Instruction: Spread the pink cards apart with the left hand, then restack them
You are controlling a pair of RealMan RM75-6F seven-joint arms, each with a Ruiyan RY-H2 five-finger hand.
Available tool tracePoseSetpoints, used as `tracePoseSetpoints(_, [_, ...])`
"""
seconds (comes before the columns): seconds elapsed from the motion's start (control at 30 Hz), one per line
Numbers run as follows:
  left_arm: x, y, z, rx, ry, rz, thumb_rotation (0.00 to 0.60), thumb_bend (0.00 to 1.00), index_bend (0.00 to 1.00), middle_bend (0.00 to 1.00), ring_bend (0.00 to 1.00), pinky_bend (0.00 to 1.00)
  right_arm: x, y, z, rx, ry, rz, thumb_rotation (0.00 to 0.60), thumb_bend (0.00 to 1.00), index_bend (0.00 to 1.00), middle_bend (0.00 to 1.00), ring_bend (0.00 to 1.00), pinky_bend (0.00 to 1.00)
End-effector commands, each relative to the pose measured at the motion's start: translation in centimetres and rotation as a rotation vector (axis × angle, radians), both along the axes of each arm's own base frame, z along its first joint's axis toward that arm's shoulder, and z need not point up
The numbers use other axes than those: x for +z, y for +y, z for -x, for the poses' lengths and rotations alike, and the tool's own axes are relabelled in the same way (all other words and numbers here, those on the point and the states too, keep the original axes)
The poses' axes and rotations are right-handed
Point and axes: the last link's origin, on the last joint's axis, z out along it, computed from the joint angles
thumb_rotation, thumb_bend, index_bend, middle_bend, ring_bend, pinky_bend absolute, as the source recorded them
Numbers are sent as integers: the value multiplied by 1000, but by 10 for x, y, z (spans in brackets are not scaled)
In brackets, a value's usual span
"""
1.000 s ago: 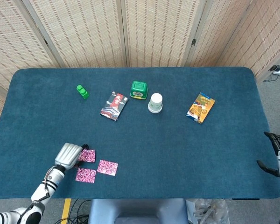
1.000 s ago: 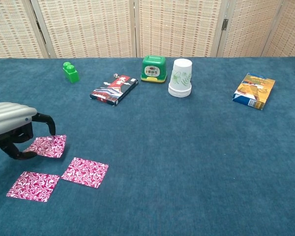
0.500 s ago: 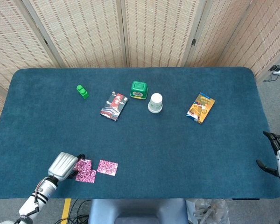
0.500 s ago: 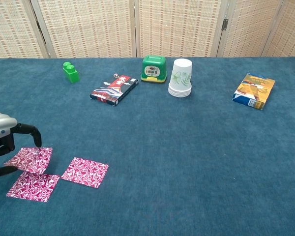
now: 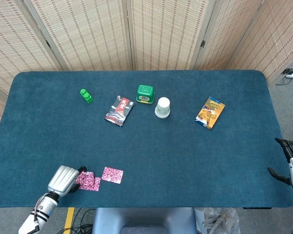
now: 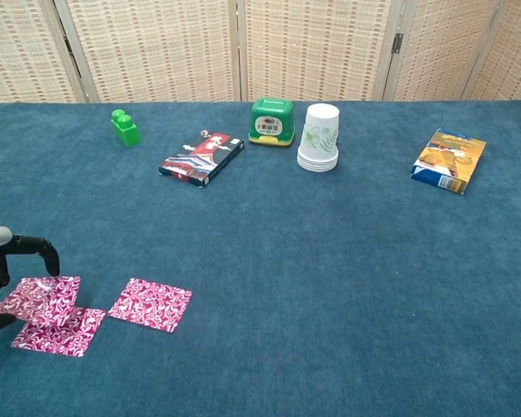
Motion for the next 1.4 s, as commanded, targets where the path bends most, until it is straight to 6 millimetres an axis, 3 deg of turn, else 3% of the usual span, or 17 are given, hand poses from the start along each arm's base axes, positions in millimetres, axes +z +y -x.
tracePoseSetpoints(0.03, [-3, -3, -2, -5, -2, 3, 600, 332, 366, 973, 910, 1000, 0, 0, 0, 0, 0, 0, 600, 221, 123, 226, 210, 185])
tracePoseSetpoints(0.57, [-18, -16, -4, 8, 8, 20, 600, 331, 364, 973, 910, 1000, -2, -2, 1, 1, -1, -10, 600, 221, 123, 226, 210, 185])
tracePoseSetpoints(1.4, [-25, -14, -6, 31, 6, 21, 600, 331, 331, 973, 910, 1000, 0, -1, 4, -7, -2, -5, 600, 221, 123, 226, 213, 185])
